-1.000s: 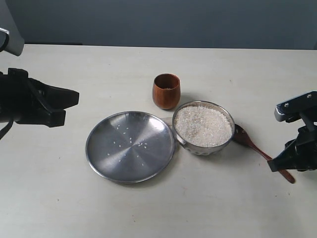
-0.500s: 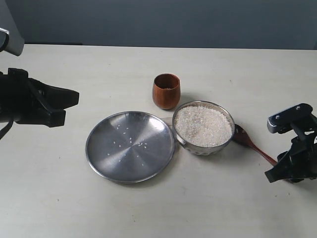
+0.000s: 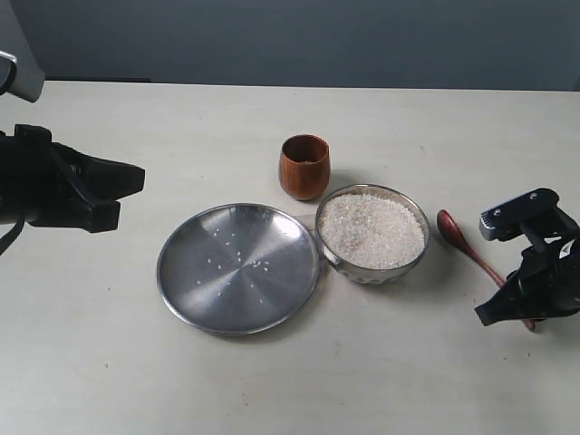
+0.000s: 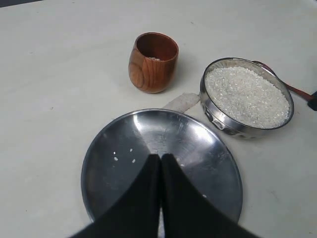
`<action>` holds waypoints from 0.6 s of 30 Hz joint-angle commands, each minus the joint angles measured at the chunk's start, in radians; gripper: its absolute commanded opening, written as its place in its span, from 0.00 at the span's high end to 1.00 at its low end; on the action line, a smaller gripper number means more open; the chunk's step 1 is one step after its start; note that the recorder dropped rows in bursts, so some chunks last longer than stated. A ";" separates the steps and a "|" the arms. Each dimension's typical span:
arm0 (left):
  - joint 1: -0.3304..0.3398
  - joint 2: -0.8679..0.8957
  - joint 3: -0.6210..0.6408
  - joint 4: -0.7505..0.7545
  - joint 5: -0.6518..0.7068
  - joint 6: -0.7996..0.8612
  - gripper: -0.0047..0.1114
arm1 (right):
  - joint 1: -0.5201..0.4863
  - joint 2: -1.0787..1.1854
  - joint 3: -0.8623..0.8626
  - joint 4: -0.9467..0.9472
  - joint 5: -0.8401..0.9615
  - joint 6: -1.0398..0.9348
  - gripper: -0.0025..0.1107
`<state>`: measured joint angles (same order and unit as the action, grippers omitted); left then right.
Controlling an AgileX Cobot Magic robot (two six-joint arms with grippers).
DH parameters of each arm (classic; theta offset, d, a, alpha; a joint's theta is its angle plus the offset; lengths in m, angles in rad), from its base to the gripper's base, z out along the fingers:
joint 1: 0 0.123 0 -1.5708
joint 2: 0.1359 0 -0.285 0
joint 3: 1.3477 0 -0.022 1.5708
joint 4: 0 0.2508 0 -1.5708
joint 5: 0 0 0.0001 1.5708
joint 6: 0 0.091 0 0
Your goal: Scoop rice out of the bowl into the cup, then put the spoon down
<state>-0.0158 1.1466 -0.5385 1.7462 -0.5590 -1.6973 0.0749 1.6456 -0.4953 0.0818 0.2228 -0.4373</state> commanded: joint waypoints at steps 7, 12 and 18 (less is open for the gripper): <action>-0.007 0.004 -0.008 -0.002 0.000 0.000 0.96 | -0.005 -0.015 -0.087 0.003 0.193 -0.008 0.98; -0.007 0.004 -0.008 -0.002 -0.002 0.000 0.96 | -0.005 -0.074 -0.087 -0.017 0.181 -0.001 0.98; -0.007 0.004 -0.008 -0.002 -0.009 0.000 0.96 | -0.005 -0.081 -0.089 -0.430 0.125 0.456 0.98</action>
<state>-0.0158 1.1466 -0.5385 1.7462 -0.5611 -1.6973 0.0749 1.5714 -0.5765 -0.1113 0.3818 -0.2467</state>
